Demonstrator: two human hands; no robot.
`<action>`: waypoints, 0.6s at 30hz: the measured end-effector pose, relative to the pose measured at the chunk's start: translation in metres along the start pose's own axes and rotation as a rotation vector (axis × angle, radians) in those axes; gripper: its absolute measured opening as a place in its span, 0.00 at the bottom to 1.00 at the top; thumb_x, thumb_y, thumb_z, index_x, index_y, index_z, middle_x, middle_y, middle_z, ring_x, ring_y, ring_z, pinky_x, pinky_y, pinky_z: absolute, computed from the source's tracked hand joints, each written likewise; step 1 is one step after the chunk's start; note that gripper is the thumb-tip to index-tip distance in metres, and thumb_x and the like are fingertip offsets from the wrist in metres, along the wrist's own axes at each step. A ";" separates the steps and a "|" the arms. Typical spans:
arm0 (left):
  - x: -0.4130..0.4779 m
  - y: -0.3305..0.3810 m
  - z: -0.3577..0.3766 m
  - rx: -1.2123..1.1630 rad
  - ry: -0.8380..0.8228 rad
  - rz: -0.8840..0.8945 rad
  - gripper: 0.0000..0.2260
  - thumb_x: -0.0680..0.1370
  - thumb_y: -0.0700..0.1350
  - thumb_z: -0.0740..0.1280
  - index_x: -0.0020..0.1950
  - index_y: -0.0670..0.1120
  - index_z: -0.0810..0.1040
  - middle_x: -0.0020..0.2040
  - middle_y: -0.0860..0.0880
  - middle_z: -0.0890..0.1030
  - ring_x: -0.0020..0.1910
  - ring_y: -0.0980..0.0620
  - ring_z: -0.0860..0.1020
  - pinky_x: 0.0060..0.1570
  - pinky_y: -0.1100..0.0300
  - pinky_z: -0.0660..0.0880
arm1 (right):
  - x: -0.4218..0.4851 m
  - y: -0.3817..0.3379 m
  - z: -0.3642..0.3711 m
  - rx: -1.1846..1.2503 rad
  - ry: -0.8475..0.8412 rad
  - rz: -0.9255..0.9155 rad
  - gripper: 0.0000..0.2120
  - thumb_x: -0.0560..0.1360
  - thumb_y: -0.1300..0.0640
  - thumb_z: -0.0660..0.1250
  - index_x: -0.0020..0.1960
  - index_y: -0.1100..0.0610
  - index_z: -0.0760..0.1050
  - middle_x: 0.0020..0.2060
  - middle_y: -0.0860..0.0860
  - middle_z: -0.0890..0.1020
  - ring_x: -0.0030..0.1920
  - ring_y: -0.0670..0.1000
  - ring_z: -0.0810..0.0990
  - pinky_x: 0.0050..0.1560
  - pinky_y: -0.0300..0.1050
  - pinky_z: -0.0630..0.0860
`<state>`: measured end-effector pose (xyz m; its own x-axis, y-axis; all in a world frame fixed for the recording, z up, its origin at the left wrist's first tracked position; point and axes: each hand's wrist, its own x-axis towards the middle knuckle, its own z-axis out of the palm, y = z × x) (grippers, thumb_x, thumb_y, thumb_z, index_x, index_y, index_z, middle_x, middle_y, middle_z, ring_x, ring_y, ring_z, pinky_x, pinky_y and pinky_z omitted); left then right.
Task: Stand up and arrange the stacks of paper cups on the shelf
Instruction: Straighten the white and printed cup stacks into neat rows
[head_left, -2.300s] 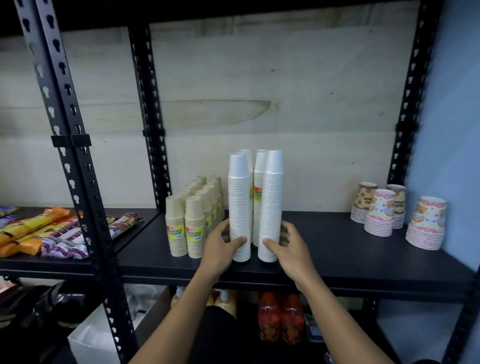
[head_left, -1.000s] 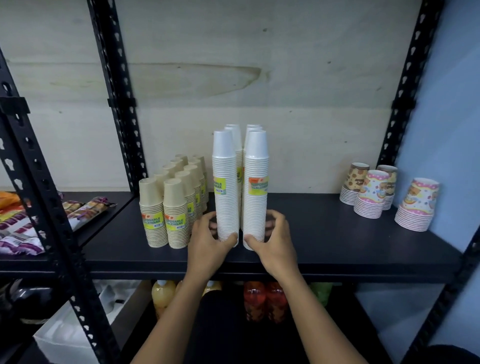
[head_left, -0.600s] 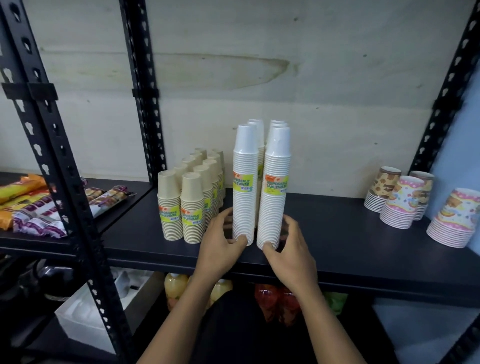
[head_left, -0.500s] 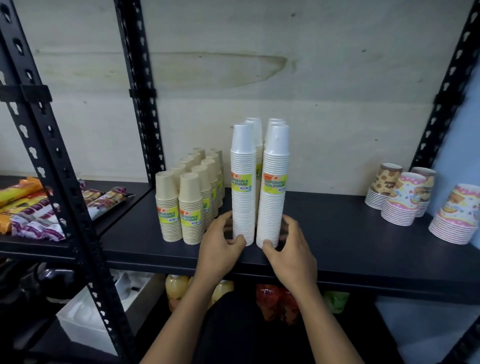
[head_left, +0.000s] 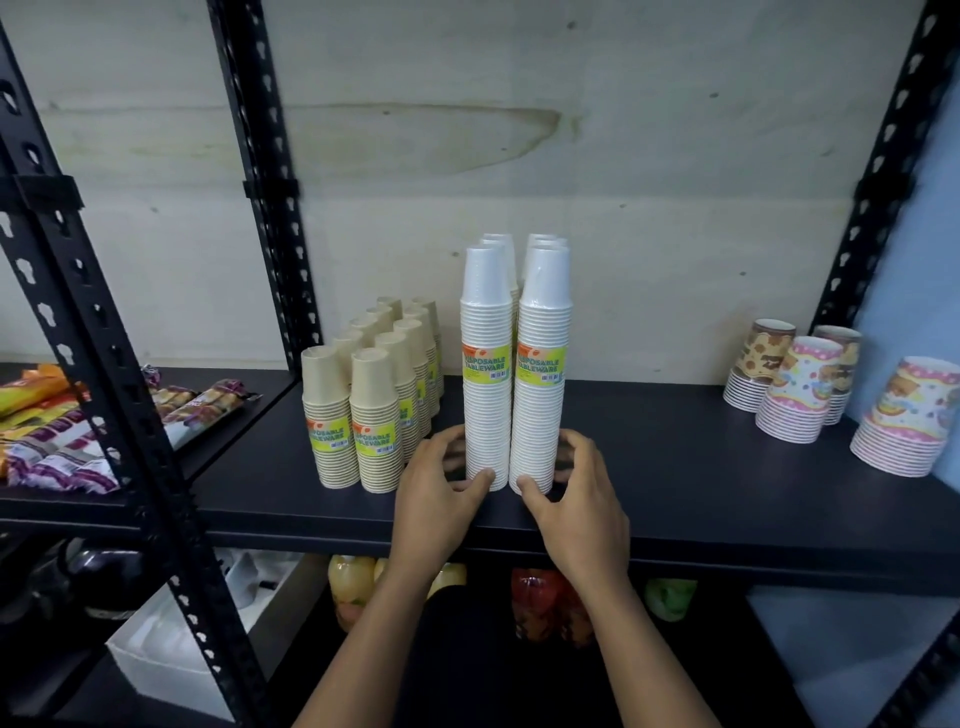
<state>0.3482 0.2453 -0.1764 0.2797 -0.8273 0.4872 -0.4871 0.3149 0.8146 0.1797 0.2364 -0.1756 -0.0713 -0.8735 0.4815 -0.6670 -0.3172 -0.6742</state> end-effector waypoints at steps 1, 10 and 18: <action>0.000 0.000 0.000 -0.003 0.000 -0.004 0.27 0.74 0.45 0.77 0.71 0.51 0.74 0.63 0.54 0.79 0.56 0.62 0.80 0.45 0.69 0.80 | 0.000 0.000 0.000 0.000 -0.002 -0.002 0.31 0.73 0.41 0.72 0.71 0.42 0.61 0.63 0.39 0.75 0.54 0.42 0.79 0.43 0.47 0.77; 0.000 0.001 -0.001 0.003 -0.017 -0.026 0.28 0.74 0.45 0.77 0.72 0.50 0.73 0.64 0.54 0.80 0.58 0.60 0.80 0.47 0.68 0.81 | 0.001 0.002 -0.002 0.008 -0.025 -0.013 0.33 0.73 0.41 0.72 0.72 0.43 0.61 0.64 0.39 0.74 0.54 0.40 0.78 0.44 0.45 0.77; -0.008 0.005 -0.001 -0.004 0.104 -0.080 0.26 0.72 0.45 0.79 0.68 0.48 0.74 0.58 0.51 0.76 0.56 0.56 0.78 0.45 0.67 0.80 | 0.006 0.010 -0.007 0.142 -0.071 -0.014 0.37 0.70 0.41 0.75 0.73 0.44 0.63 0.61 0.39 0.71 0.58 0.39 0.74 0.51 0.42 0.77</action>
<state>0.3441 0.2535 -0.1756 0.4020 -0.7970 0.4508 -0.4566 0.2522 0.8532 0.1676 0.2310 -0.1754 -0.0070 -0.8908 0.4544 -0.5554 -0.3744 -0.7425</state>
